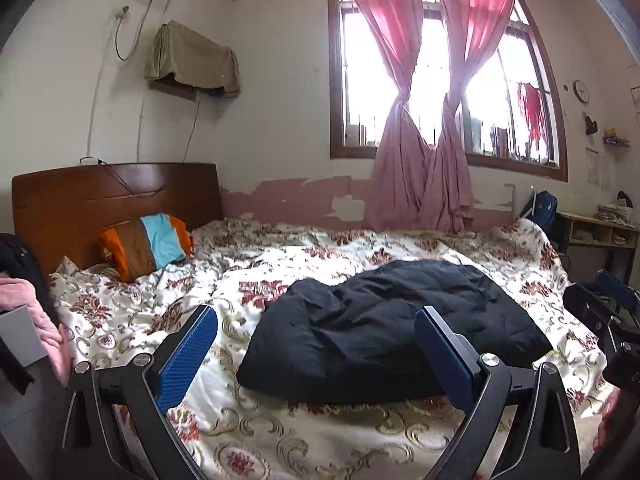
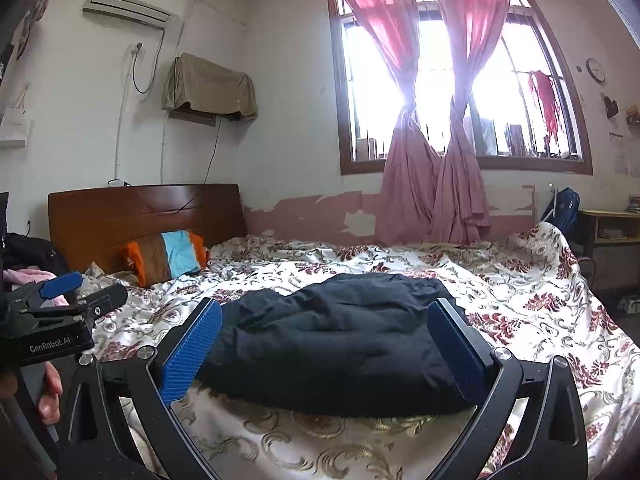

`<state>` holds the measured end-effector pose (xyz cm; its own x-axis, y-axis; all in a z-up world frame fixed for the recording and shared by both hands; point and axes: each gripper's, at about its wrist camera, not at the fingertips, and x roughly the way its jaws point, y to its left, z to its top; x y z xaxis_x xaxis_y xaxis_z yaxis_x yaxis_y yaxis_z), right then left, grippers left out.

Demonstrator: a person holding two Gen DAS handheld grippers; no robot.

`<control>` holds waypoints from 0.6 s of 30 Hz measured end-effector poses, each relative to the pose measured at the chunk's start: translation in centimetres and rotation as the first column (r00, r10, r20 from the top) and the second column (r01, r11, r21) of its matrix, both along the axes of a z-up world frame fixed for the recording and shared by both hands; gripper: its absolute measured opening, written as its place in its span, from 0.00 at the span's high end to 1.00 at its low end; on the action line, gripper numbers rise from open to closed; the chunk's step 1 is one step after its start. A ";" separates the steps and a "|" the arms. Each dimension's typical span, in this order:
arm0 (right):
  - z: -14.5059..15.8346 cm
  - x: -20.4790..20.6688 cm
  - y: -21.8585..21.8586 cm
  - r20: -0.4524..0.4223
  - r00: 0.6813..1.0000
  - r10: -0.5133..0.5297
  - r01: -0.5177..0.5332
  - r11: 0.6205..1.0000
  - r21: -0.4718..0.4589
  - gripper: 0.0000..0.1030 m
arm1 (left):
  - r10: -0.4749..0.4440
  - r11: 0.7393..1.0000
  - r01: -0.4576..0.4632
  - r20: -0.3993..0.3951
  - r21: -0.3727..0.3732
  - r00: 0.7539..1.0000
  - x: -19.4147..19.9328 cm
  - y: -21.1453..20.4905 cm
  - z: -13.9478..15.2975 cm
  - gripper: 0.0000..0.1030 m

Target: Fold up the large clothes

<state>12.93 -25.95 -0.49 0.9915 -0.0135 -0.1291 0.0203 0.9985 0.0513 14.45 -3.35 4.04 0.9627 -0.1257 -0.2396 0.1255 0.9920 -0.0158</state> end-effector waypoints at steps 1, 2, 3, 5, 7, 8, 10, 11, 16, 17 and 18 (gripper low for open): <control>0.2 -0.6 0.2 0.002 1.000 -0.002 0.002 1.000 -0.001 0.02 | -0.003 1.000 0.003 -0.012 0.003 1.000 -0.4 0.2 0.1 0.04; 0.4 -1.0 0.3 0.002 1.000 -0.007 0.007 1.000 -0.003 0.02 | -0.008 1.000 0.008 -0.017 0.003 1.000 -0.9 0.4 0.2 0.04; 0.6 -1.6 0.5 -0.001 1.000 -0.011 0.011 1.000 -0.006 0.02 | -0.011 1.000 0.011 -0.019 0.003 1.000 -1.5 0.6 0.3 0.04; 0.9 -2.3 0.8 -0.013 1.000 -0.013 0.013 1.000 -0.013 0.02 | -0.018 1.000 0.018 -0.019 0.002 1.000 -2.5 1.0 0.3 0.04; 1.1 -3.3 1.2 -0.028 0.999 -0.018 0.017 1.000 -0.022 0.02 | -0.022 1.000 0.022 -0.022 0.002 1.000 -3.4 1.4 0.4 0.04; 1.2 -3.6 1.2 -0.033 0.999 -0.019 0.019 1.000 -0.024 0.02 | -0.019 1.000 0.019 -0.026 -0.001 0.999 -3.8 1.6 0.4 0.04; 1.2 -4.5 1.6 -0.043 0.999 -0.032 0.031 0.999 -0.033 0.02 | -0.009 1.000 0.008 -0.038 -0.015 0.999 -4.7 2.1 0.1 0.03; 1.2 -4.9 1.8 -0.044 0.998 -0.038 0.036 0.998 -0.043 0.02 | -0.002 1.000 0.001 -0.045 -0.022 0.999 -5.2 2.4 -0.1 0.03; 0.8 -6.5 1.9 -0.065 0.998 -0.014 0.012 1.000 -0.025 0.02 | 0.013 1.000 -0.013 -0.051 -0.004 0.999 -6.7 2.7 -0.7 0.03; 0.7 -6.7 1.9 -0.072 0.997 -0.010 0.009 1.000 -0.025 0.02 | 0.018 1.000 -0.018 -0.050 -0.001 0.999 -6.9 2.8 -0.8 0.03; 0.6 -6.9 1.9 -0.078 0.997 -0.011 0.009 1.000 -0.027 0.02 | 0.021 1.000 -0.021 -0.052 0.000 0.998 -7.1 2.9 -0.9 0.03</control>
